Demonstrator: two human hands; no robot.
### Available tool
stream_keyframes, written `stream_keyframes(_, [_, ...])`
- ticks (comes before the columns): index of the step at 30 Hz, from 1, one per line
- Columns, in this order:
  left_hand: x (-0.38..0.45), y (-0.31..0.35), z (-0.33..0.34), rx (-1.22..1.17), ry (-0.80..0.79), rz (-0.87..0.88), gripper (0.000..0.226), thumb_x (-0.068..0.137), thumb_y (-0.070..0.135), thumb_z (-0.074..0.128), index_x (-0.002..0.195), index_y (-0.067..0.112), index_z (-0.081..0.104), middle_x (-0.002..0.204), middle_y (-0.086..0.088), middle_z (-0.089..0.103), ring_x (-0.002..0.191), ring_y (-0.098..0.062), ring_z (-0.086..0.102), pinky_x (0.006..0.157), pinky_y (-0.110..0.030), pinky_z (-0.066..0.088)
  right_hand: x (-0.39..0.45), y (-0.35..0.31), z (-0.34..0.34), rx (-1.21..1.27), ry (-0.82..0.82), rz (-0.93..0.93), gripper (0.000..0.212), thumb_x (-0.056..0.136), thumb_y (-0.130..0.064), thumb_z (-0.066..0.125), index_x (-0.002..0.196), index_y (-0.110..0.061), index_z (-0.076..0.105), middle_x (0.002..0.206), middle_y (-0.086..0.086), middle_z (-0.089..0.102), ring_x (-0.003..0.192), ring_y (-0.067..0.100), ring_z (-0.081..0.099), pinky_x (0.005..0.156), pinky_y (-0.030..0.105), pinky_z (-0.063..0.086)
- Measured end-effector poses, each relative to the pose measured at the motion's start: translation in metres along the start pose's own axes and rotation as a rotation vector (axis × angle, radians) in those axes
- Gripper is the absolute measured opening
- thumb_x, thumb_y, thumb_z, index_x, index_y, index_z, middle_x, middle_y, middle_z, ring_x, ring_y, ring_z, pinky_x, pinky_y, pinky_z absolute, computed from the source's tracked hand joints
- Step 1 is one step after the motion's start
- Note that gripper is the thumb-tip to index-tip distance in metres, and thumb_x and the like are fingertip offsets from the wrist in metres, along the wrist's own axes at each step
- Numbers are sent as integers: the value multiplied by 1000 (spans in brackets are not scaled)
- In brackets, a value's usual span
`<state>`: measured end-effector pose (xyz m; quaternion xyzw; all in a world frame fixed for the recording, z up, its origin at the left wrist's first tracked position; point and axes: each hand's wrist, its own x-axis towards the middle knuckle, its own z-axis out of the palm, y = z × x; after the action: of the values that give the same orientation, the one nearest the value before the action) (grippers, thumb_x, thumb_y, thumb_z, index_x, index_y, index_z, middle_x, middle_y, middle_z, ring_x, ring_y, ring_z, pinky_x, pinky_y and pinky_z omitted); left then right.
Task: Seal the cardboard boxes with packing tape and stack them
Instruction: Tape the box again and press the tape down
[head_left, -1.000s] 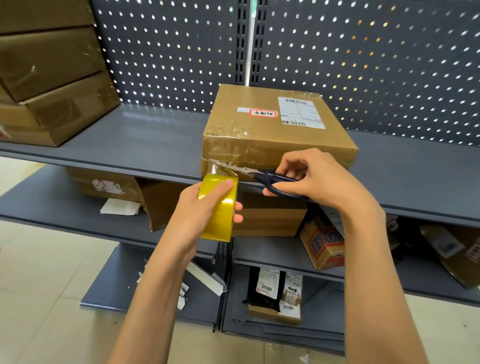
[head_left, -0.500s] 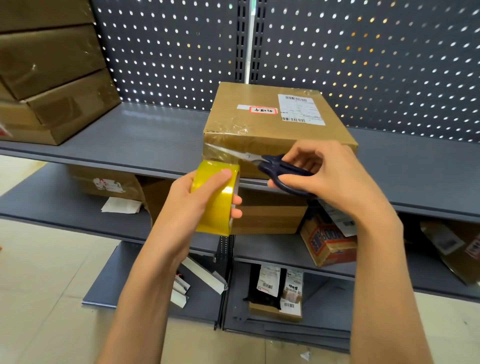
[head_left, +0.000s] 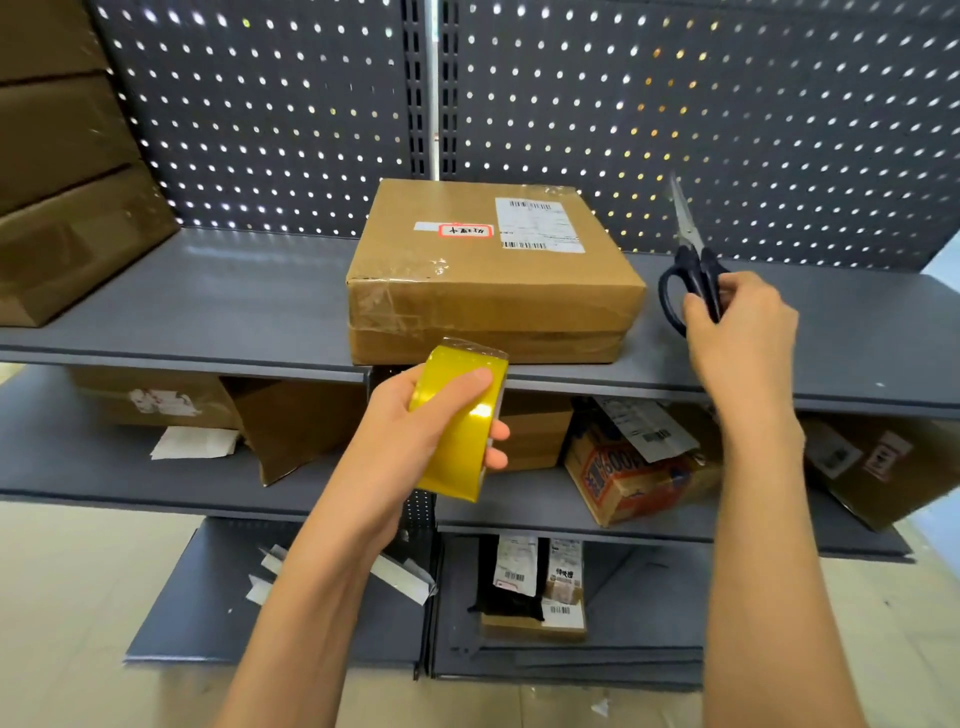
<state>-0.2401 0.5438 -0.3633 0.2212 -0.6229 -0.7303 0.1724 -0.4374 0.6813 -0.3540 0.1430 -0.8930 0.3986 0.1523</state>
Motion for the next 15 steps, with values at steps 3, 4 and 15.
stream_keyframes(3, [1, 0, 5, 6, -8, 2, 13, 89, 28, 58, 93, 16, 62, 65, -6, 70, 49, -17, 64, 56, -29, 55, 2, 14, 8, -130, -67, 36, 27, 97, -13, 51, 115, 6, 58, 112, 24, 61, 107, 39, 53, 81, 40, 40])
stream_keyframes(4, [2, 0, 6, 4, -10, 1, 13, 89, 28, 58, 93, 16, 62, 65, -6, 70, 50, -17, 64, 56, -28, 55, 3, 18, 11, -151, -88, 45, 25, 96, -12, 51, 111, 7, 60, 109, 24, 62, 102, 39, 54, 76, 39, 39])
stream_keyframes(15, [4, -2, 10, 18, -16, -3, 14, 90, 28, 58, 96, 16, 62, 66, -6, 70, 50, -16, 65, 55, -27, 55, 1, 26, 24, -213, -154, 19, 25, 98, -3, 45, 114, 6, 63, 110, 29, 61, 106, 43, 53, 80, 41, 42])
